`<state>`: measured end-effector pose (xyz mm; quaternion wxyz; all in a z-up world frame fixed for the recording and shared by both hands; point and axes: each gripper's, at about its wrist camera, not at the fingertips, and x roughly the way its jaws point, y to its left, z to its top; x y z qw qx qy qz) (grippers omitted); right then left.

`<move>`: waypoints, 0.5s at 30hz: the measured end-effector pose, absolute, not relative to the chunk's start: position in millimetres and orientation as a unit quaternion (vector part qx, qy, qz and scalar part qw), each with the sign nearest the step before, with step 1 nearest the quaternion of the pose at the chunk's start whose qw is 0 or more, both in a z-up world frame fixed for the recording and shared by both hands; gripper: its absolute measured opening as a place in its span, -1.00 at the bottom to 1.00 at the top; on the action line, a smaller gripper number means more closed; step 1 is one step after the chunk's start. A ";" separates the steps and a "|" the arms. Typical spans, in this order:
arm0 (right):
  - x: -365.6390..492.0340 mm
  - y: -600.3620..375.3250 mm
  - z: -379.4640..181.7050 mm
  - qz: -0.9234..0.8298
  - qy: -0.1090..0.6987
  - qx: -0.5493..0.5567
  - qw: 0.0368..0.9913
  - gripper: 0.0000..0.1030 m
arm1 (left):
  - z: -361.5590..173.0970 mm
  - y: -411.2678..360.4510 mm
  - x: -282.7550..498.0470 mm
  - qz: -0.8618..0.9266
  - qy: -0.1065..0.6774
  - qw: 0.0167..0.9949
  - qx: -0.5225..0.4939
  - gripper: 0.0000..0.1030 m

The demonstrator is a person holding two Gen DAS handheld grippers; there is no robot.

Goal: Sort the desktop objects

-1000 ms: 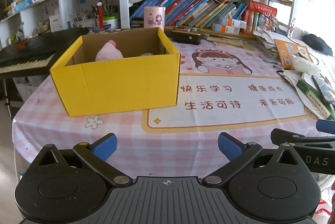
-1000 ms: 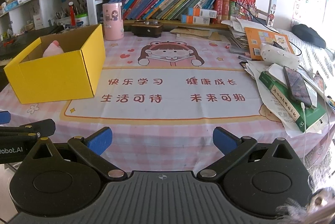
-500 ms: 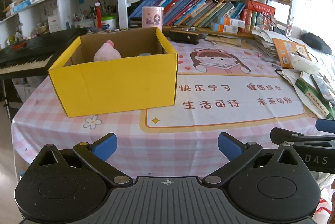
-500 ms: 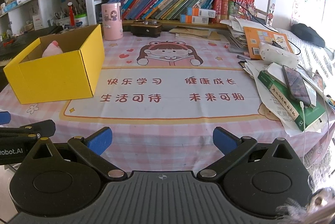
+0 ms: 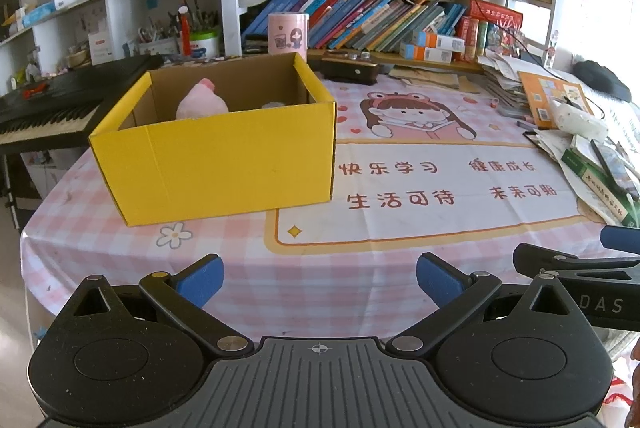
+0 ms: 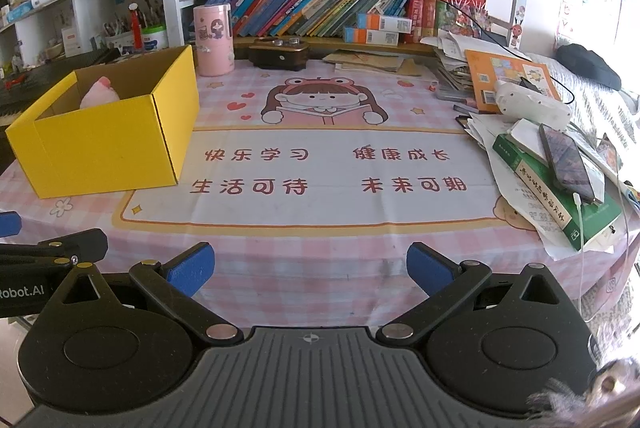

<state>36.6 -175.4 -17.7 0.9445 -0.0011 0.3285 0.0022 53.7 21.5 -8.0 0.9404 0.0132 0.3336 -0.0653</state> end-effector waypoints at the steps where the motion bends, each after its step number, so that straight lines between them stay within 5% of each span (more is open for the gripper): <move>1: 35.9 -176.0 -18.1 0.002 0.329 -0.001 0.944 1.00 | -8.0 21.7 53.6 -0.066 0.334 0.940 0.013 1.00; 15: 35.5 -176.5 -17.0 0.002 0.328 -0.001 0.945 1.00 | -7.2 19.8 52.2 -0.066 0.332 0.941 0.014 1.00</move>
